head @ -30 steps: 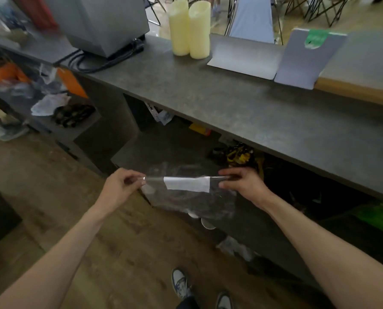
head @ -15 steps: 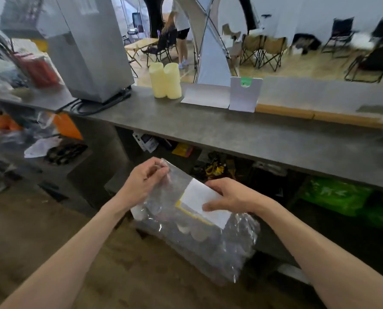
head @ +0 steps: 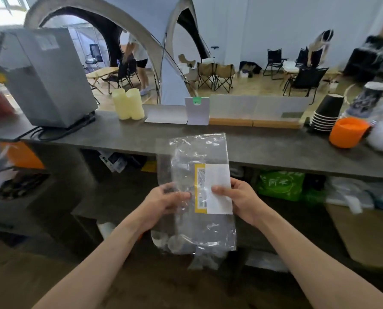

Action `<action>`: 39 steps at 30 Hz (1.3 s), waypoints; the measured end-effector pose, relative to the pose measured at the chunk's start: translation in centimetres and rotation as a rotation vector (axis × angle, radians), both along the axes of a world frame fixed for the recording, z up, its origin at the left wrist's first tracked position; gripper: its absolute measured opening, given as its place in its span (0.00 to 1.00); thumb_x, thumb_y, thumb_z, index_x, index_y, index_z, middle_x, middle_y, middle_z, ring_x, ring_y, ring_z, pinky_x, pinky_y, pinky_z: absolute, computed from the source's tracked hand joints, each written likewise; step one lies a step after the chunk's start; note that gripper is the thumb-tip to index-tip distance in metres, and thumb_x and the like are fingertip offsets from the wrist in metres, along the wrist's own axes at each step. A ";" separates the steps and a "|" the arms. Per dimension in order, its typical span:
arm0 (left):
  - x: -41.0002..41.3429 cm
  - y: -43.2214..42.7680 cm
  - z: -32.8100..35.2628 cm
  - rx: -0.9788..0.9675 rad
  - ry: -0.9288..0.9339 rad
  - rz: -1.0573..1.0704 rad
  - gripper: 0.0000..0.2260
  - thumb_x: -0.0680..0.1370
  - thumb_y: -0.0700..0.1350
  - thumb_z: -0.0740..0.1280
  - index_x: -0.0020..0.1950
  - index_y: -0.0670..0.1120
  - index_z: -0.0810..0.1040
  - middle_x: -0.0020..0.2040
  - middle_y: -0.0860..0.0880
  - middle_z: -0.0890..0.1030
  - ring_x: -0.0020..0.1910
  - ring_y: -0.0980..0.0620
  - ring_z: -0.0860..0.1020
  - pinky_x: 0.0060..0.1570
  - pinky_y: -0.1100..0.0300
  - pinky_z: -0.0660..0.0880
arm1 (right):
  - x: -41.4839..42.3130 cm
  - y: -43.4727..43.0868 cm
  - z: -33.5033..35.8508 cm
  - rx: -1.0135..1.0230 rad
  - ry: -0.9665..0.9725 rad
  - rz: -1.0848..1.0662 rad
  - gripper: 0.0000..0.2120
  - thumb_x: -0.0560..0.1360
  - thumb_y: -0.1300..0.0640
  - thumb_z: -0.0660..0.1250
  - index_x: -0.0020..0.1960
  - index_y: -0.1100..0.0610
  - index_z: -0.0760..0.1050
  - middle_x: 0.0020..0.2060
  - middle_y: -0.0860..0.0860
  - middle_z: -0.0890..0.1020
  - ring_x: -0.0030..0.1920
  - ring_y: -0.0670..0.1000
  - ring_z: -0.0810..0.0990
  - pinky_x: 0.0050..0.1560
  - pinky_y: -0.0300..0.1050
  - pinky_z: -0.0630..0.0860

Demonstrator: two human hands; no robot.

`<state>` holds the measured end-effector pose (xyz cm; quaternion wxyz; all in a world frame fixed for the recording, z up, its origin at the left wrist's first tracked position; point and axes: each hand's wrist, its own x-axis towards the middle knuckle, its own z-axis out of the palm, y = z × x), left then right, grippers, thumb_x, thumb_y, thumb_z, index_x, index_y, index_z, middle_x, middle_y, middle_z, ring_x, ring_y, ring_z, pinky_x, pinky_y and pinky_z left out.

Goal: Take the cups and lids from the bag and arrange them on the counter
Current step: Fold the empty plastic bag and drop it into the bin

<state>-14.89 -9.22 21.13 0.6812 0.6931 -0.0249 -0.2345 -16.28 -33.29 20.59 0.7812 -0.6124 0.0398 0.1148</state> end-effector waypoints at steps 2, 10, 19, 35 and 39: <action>0.1 -0.9 0.5 -0.077 0.017 0.003 0.18 0.75 0.41 0.74 0.64 0.40 0.79 0.59 0.37 0.83 0.56 0.39 0.83 0.61 0.42 0.77 | -0.8 -1.8 0.7 -0.005 0.009 0.001 0.15 0.74 0.63 0.71 0.61 0.61 0.78 0.55 0.58 0.85 0.54 0.58 0.84 0.54 0.54 0.81; 2.1 -6.6 -0.6 -0.072 -0.056 -0.112 0.07 0.77 0.37 0.69 0.54 0.42 0.84 0.52 0.41 0.85 0.48 0.48 0.83 0.46 0.58 0.80 | -4.7 -9.6 0.5 -0.054 0.004 -0.136 0.16 0.76 0.66 0.69 0.62 0.57 0.75 0.54 0.58 0.85 0.52 0.58 0.85 0.46 0.49 0.83; 3.4 -14.7 0.0 -0.257 0.096 -0.345 0.10 0.69 0.37 0.72 0.49 0.37 0.79 0.52 0.43 0.85 0.48 0.43 0.84 0.45 0.50 0.81 | -9.5 -17.5 -0.9 -0.306 -0.108 -0.343 0.29 0.70 0.82 0.52 0.25 0.56 0.78 0.48 0.52 0.87 0.49 0.54 0.84 0.42 0.42 0.80; -2.5 -39.9 1.7 0.320 -0.585 -0.796 0.37 0.64 0.36 0.81 0.68 0.53 0.71 0.44 0.50 0.83 0.36 0.59 0.80 0.40 0.65 0.79 | -19.6 -35.5 1.0 -0.587 0.147 -0.229 0.28 0.69 0.52 0.76 0.66 0.44 0.70 0.57 0.40 0.79 0.53 0.40 0.79 0.51 0.36 0.77; -6.3 -48.8 0.7 0.183 -0.635 -0.910 0.40 0.65 0.33 0.80 0.71 0.54 0.68 0.46 0.47 0.82 0.36 0.54 0.81 0.37 0.61 0.81 | -22.6 -39.1 -0.4 -0.817 0.157 -0.229 0.16 0.73 0.51 0.73 0.59 0.51 0.77 0.52 0.44 0.82 0.51 0.43 0.81 0.53 0.38 0.78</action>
